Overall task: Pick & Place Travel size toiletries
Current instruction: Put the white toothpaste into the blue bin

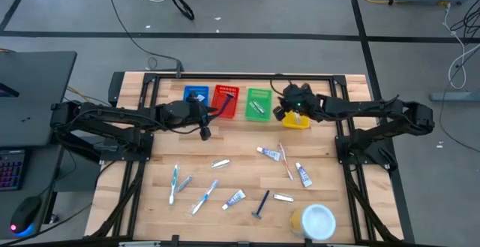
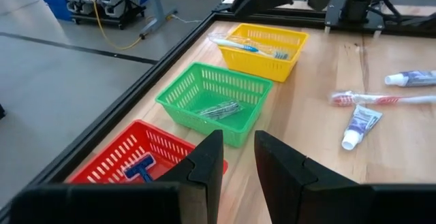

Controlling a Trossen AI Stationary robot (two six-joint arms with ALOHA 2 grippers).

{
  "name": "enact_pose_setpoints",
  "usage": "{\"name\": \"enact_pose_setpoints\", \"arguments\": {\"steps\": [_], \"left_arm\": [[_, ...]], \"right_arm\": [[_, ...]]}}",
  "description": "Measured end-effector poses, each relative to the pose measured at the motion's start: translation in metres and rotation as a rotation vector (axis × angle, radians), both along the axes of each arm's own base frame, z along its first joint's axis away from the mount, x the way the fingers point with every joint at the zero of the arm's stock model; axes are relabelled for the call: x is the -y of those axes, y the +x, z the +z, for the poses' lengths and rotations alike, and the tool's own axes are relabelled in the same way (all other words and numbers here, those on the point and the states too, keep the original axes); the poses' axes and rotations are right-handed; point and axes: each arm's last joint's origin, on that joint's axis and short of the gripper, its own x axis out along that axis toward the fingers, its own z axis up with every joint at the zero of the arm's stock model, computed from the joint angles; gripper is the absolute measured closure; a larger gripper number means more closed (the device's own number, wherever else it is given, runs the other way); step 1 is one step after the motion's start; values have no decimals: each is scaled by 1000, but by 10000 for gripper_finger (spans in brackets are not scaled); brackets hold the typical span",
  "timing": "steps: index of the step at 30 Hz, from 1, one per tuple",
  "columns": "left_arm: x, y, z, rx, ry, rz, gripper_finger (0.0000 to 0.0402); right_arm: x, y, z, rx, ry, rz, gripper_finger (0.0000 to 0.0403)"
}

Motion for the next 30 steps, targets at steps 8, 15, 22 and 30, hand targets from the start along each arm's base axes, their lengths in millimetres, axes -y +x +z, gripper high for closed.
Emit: {"name": "enact_pose_setpoints", "arguments": {"steps": [8,15,22,30], "left_arm": [[5,2,0,31,-122,-129,307],[12,3,0,52,-199,-177,307],[31,5,3,85,-205,-257,307],[73,7,19,247,-269,-459,307]], "right_arm": [[-4,11,7,152,40,261,308],[-7,11,6,134,63,355,308],[-9,12,6,140,89,442,308],[-9,12,6,131,73,436,308]]}}
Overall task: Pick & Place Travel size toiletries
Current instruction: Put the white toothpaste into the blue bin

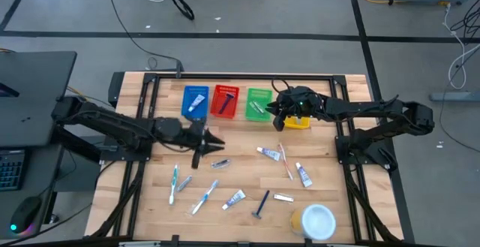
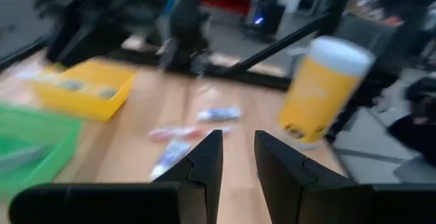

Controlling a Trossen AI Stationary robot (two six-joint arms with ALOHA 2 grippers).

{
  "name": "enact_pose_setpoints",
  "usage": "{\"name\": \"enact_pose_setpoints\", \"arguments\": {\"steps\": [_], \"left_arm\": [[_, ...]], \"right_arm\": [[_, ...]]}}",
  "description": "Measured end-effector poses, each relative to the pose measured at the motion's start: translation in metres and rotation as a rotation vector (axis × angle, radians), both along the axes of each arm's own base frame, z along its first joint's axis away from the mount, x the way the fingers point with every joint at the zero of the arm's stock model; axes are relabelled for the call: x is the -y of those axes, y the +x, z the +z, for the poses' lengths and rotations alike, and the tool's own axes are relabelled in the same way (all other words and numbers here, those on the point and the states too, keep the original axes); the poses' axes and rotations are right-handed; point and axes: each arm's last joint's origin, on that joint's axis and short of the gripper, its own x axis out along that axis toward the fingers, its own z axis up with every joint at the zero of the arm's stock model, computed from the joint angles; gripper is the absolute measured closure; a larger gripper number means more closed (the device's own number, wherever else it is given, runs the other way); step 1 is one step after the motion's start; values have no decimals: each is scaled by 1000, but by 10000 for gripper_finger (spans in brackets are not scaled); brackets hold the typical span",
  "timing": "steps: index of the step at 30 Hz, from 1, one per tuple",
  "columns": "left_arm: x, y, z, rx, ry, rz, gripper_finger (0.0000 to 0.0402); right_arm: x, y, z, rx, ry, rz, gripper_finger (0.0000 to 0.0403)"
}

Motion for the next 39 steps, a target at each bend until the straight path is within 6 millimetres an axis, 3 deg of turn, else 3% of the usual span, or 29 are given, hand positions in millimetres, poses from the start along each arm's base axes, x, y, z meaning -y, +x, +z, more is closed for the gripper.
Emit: {"name": "enact_pose_setpoints", "arguments": {"steps": [8,11,21,25,29,39], "left_arm": [[48,7,15,-3,8,3,307],[71,27,22,-25,35,-36,301],[138,101,14,-438,129,-25,238],[158,121,0,-532,73,7,223],[169,129,-30,-642,36,56,218],[184,119,-87,-852,-3,181,218]], "right_arm": [[1,2,4,33,-77,32,308],[2,5,10,86,-116,40,308],[3,10,27,242,-220,62,308],[3,10,25,242,-180,49,308],[0,10,20,206,-126,50,308],[-21,10,8,110,-15,95,308]]}}
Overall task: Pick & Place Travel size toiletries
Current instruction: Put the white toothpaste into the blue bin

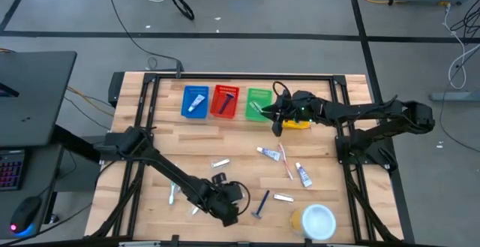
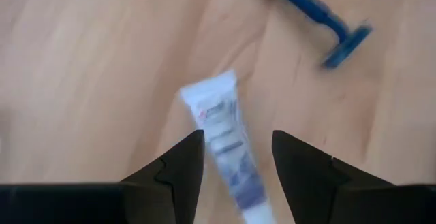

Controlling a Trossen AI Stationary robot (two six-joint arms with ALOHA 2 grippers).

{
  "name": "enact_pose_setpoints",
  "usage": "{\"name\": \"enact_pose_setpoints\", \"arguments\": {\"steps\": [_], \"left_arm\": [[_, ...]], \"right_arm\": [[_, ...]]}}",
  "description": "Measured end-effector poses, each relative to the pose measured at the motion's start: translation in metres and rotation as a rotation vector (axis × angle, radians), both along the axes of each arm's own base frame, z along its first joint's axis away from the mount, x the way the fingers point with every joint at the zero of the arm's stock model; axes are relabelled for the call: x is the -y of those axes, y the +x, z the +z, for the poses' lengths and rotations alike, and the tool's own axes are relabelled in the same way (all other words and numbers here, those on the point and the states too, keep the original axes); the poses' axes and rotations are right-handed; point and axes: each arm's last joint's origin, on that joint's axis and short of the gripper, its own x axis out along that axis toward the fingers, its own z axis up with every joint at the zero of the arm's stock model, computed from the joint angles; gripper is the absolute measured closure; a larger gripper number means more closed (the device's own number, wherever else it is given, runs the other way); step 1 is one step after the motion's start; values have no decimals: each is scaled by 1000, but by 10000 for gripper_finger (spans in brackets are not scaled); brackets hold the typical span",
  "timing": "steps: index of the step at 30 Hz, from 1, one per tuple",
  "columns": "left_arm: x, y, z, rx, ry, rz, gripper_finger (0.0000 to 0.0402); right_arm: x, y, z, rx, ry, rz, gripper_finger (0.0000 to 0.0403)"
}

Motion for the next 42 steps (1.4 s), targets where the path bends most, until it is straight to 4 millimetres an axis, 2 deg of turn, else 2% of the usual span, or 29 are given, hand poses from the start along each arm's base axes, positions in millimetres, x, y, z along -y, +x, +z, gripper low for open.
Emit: {"name": "enact_pose_setpoints", "arguments": {"steps": [11,26,37,42], "left_arm": [[0,-9,-24,-75,-2,82,218],[-1,-10,-25,-106,15,18,222],[-3,-9,-25,-107,19,19,316],[-3,-8,-25,-106,19,20,337]], "right_arm": [[-19,4,0,16,-26,79,308],[-18,5,3,40,-44,69,308],[-19,5,3,40,-44,69,308],[-19,5,3,40,-44,69,308]]}}
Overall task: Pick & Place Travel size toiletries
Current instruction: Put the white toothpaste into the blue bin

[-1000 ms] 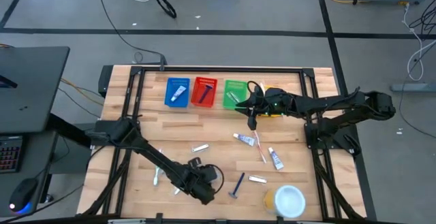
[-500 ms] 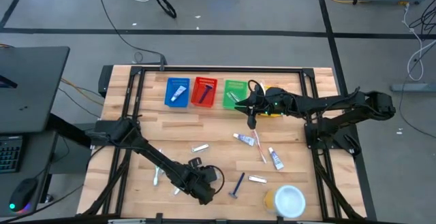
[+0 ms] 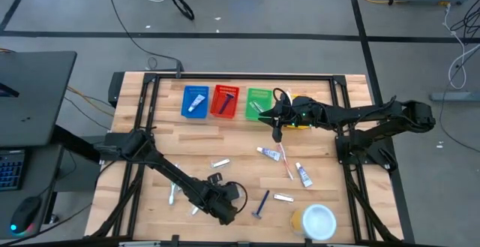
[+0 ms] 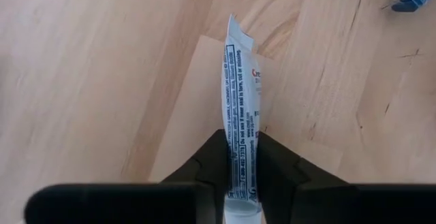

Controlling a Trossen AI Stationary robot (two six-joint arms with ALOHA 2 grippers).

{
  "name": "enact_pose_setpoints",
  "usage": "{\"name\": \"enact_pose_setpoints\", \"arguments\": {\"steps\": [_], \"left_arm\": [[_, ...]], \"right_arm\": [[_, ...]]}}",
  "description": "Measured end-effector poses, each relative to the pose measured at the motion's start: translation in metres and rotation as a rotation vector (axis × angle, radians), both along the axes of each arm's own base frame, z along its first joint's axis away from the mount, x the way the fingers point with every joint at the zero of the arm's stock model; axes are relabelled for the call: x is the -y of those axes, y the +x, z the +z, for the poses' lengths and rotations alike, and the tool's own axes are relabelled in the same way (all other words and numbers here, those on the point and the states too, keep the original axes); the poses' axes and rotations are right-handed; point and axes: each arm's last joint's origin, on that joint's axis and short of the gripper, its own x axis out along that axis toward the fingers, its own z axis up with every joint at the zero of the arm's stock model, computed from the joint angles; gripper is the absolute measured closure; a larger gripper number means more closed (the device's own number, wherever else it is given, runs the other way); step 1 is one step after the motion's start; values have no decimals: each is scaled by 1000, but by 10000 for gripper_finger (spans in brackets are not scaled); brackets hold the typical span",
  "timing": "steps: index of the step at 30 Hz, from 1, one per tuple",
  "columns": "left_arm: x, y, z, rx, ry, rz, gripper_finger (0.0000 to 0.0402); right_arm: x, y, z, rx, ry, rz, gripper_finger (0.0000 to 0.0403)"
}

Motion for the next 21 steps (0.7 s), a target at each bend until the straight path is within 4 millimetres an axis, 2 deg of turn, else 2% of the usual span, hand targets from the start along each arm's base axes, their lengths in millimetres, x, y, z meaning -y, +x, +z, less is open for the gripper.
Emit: {"name": "enact_pose_setpoints", "arguments": {"steps": [4,10,13,18,21], "left_arm": [[-1,0,4,4,6,-15,334],[-17,-5,26,1,65,16,332],[-35,-9,41,-36,137,45,332],[-81,-21,74,-91,319,141,331],[-109,-26,94,-101,348,211,331]], "right_arm": [[0,0,0,0,0,0,308],[0,0,0,2,4,-1,308],[0,0,0,5,10,-4,308],[0,0,0,5,10,-3,308],[0,0,0,4,12,3,308]]}}
